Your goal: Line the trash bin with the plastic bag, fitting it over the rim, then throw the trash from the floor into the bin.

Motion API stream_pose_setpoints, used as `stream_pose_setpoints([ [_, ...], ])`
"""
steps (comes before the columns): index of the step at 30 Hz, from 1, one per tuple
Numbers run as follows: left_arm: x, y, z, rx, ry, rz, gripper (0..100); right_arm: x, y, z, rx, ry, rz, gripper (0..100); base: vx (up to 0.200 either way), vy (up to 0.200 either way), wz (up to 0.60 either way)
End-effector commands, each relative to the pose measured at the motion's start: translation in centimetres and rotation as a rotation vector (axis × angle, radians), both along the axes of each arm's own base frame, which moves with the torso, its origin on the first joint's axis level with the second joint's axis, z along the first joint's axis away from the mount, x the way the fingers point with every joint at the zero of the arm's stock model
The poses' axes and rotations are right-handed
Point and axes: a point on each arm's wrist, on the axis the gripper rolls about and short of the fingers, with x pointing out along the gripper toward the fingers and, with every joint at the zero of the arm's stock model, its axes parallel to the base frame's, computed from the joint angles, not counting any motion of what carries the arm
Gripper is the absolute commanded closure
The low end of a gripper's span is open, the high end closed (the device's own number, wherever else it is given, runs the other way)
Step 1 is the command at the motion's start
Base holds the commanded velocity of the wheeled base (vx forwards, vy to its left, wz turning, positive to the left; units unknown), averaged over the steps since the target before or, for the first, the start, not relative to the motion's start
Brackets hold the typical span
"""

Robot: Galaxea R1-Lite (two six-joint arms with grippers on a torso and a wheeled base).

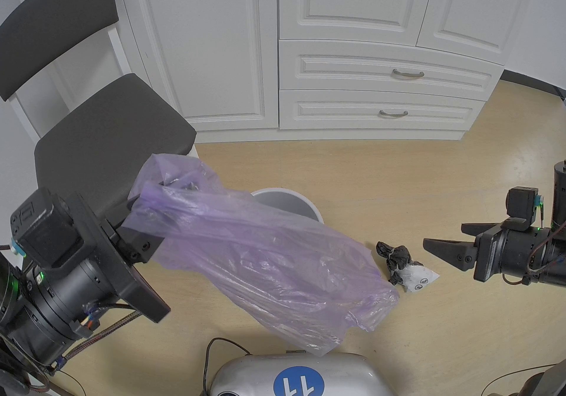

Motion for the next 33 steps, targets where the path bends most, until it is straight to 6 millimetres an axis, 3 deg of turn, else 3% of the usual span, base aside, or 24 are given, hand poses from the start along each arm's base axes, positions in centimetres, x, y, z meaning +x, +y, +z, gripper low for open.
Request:
stream_pose_setpoints([
  [1,-0.1,0.1,0.1,-0.005,-0.005,0.0,100,-0.9,-1.9,2.4,0.102,0.025,0.053,0,0.0,0.0,0.0],
  [9,-0.1,0.1,0.1,-0.002,-0.006,0.001,100,-1.2,-3.1,2.9,0.128,0.026,0.054,0,0.0,0.0,0.0],
  [14,-0.1,0.1,0.1,-0.002,-0.008,0.001,100,-0.4,-2.7,1.8,0.053,0.036,-0.014,0,0.0,0.0,0.0],
  [23,-0.2,0.1,0.1,-0.001,-0.011,-0.001,100,-1.5,-1.8,1.6,-0.021,-0.006,-0.046,0,0.0,0.0,0.0],
  [33,-0.8,0.8,-0.4,0.039,-0.033,-0.003,100,-1.2,-1.1,0.9,-0.053,0.004,-0.061,0,0.0,0.0,0.0],
])
